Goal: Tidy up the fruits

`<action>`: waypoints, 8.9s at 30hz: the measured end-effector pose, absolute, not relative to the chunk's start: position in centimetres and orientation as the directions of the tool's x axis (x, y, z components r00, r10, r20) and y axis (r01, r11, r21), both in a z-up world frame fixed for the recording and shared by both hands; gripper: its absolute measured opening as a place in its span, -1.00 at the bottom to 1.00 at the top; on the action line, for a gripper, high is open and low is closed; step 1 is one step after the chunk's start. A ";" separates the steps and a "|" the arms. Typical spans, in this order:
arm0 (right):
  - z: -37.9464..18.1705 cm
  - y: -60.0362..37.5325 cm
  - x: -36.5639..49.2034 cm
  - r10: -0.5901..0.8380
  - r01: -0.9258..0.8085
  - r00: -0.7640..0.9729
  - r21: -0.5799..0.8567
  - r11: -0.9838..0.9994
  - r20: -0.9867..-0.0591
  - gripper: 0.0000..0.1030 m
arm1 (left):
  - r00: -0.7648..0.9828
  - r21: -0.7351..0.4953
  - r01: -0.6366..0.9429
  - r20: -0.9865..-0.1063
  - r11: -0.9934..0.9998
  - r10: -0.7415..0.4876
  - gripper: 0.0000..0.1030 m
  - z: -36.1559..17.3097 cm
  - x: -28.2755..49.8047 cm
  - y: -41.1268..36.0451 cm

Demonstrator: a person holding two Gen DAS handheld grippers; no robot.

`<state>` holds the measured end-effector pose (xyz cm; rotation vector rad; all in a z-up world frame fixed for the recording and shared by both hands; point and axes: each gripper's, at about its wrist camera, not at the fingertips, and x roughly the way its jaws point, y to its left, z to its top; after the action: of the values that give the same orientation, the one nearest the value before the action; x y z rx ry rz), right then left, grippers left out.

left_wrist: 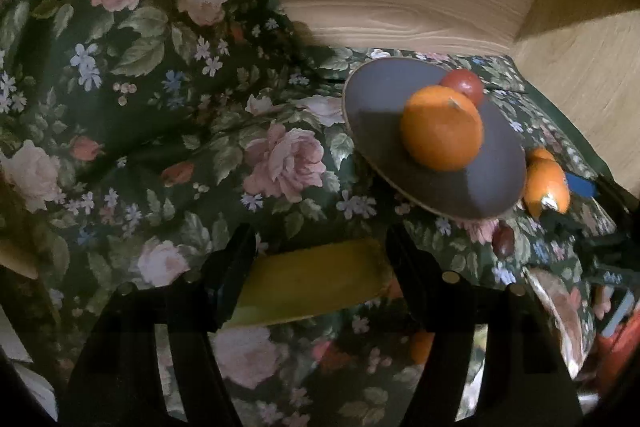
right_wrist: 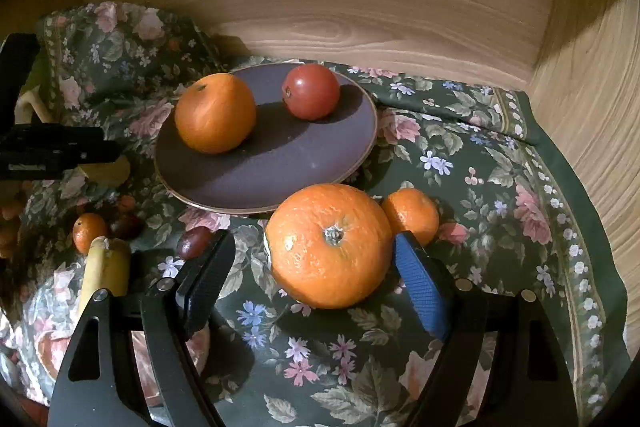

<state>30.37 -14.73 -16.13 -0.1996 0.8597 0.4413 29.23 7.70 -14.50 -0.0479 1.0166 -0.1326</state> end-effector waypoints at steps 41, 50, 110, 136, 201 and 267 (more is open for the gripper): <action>-16.0 -16.3 27.1 0.312 -0.454 0.564 0.029 0.891 -0.764 0.23 | 0.488 -0.018 0.168 -0.867 0.986 -0.099 -0.31 -15.9 22.3 7.6; -16.1 -17.6 25.9 0.318 -0.448 0.570 0.038 0.893 -0.758 0.24 | 0.475 0.009 0.186 -0.876 0.983 -0.082 -0.25 -14.8 21.4 6.9; -14.4 -11.4 36.4 0.342 -0.500 0.590 0.002 0.866 -0.731 0.23 | 0.642 0.005 0.198 -0.756 0.980 -0.126 -0.25 -11.0 39.8 1.4; -12.7 -11.5 35.2 0.344 -0.503 0.629 -0.027 0.864 -0.697 0.42 | 0.674 0.007 0.214 -0.725 0.977 -0.142 0.15 -9.3 37.9 0.0; -16.3 -17.0 18.9 0.402 -0.502 0.581 0.077 0.862 -0.708 -0.44 | 0.571 -0.130 0.203 -0.789 0.970 -0.225 0.67 -15.2 17.6 -4.4; -11.2 -14.8 24.7 0.390 -0.492 0.685 0.005 0.870 -0.615 -0.54 | 0.724 -0.109 0.210 -0.650 0.972 -0.230 -0.31 -7.7 22.8 0.8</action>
<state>24.74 -14.84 -11.18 -0.1661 0.6492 0.4970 22.76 0.77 -7.67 -0.0283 0.7209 -0.2426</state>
